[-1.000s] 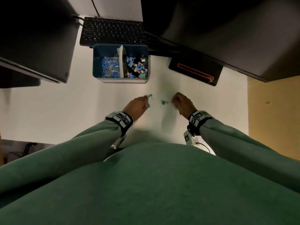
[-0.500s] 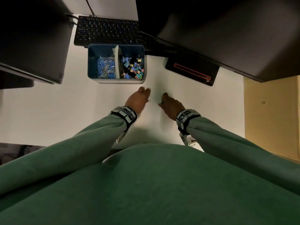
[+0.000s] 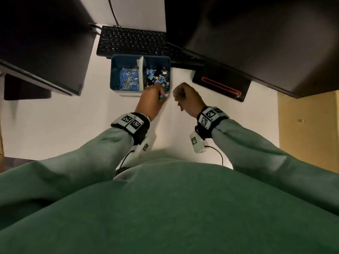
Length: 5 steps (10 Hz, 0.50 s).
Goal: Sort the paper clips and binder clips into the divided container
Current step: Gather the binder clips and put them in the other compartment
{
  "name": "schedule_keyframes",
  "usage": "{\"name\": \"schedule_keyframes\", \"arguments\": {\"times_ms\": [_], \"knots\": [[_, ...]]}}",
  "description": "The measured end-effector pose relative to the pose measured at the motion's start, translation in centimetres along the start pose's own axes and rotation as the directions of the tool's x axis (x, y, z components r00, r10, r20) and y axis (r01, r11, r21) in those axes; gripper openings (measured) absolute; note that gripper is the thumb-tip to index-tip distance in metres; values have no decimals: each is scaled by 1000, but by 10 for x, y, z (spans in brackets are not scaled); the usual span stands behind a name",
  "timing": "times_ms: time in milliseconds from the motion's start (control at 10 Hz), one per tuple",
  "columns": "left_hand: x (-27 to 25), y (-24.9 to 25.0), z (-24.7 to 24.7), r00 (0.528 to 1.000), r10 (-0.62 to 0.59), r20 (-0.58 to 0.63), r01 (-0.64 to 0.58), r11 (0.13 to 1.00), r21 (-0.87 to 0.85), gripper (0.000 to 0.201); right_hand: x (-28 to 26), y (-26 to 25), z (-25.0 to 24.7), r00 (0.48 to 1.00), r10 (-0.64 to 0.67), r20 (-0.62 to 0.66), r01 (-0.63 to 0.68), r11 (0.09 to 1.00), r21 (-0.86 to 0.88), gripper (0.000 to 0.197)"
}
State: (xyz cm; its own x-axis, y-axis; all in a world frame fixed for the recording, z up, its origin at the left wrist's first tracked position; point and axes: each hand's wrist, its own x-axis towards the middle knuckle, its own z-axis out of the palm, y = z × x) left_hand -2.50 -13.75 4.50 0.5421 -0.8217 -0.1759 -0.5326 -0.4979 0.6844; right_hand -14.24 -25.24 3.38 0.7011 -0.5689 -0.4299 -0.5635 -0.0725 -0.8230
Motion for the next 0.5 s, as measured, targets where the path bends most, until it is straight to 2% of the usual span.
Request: {"name": "schedule_keyframes", "arguments": {"times_ms": [100,200,300,400,500], "knots": [[30,8,-29,996,-32,-86,40,996,85,6,28,-43,9,992,-72,-99,68,997,-46,7],[51,11,-44,995,-96,-31,101,953,284,17,50,-71,17,993,-97,-70,73,954,-290,16],[48,14,-48,992,-122,23,105,925,366,24,46,-80,21,994,-108,-8,89,855,-511,29],[37,16,-52,998,-66,6,58,910,410,21,28,-82,17,975,-216,-56,156,840,-519,29],[11,15,-53,999,-29,45,7,906,422,17,-6,-72,15,972,-233,14,196,782,-591,25]]}}
